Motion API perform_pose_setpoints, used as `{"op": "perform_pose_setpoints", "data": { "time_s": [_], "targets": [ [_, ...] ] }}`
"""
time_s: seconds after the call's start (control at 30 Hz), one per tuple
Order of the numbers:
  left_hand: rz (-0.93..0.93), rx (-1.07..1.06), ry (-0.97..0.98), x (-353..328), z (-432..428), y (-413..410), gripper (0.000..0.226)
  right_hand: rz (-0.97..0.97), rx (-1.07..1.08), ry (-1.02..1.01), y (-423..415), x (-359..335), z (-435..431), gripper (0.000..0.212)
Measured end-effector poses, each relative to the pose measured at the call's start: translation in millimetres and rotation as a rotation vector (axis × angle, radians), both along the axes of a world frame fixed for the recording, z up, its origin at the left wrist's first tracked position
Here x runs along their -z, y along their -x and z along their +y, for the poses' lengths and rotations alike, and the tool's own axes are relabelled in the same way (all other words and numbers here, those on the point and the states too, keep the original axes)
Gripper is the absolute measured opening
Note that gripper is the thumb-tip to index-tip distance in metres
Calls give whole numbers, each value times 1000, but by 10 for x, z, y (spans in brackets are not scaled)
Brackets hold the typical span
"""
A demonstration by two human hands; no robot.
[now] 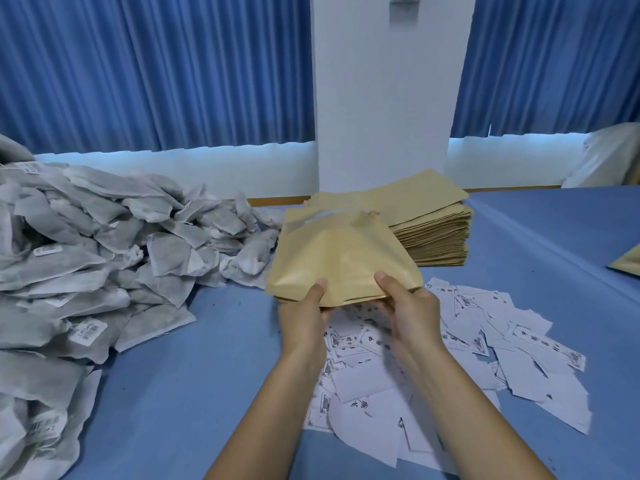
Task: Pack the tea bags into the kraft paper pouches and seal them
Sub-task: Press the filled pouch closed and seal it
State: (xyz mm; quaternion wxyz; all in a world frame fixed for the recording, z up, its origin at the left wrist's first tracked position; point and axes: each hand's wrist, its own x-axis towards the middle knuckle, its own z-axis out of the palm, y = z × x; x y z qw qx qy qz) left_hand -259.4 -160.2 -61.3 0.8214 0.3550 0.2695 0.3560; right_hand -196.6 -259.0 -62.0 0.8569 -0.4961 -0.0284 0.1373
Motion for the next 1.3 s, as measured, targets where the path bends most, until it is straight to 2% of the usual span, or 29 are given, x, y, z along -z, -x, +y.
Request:
{"op": "perform_pose_setpoints", "data": {
  "time_s": [0.13,0.27,0.37,0.53,0.6,0.7,0.8,1.0,1.13,1.3],
  "targets": [
    [-52,-26,9,133,48,-40,33,97,30,-48,-77,31,-11,6],
    [-144,55,117,231,48,-30,18,170,3,-125,-54,73,35,7],
    [-112,50,133,301,82,-34,12,252,64,-169,-77,92,16,7],
    [-141,98,341,319,174,-29,6,264,110,-60,-123,126,2,8],
    [-157,129,378,332,167,-29,8,240,128,-11,-122,138,11,17],
    [-128,217,359,342,140,-19,16,175,177,81,-122,157,17,27],
    [-90,263,330,351,122,-19,23,126,221,157,-107,164,7,13],
    [-89,216,266,373,132,-53,20,202,-6,117,-40,175,43,15],
    [-99,206,246,367,120,-52,17,240,20,142,-42,185,51,18],
    [-105,186,221,368,95,-54,15,257,20,66,-66,173,44,15]
  ]
}}
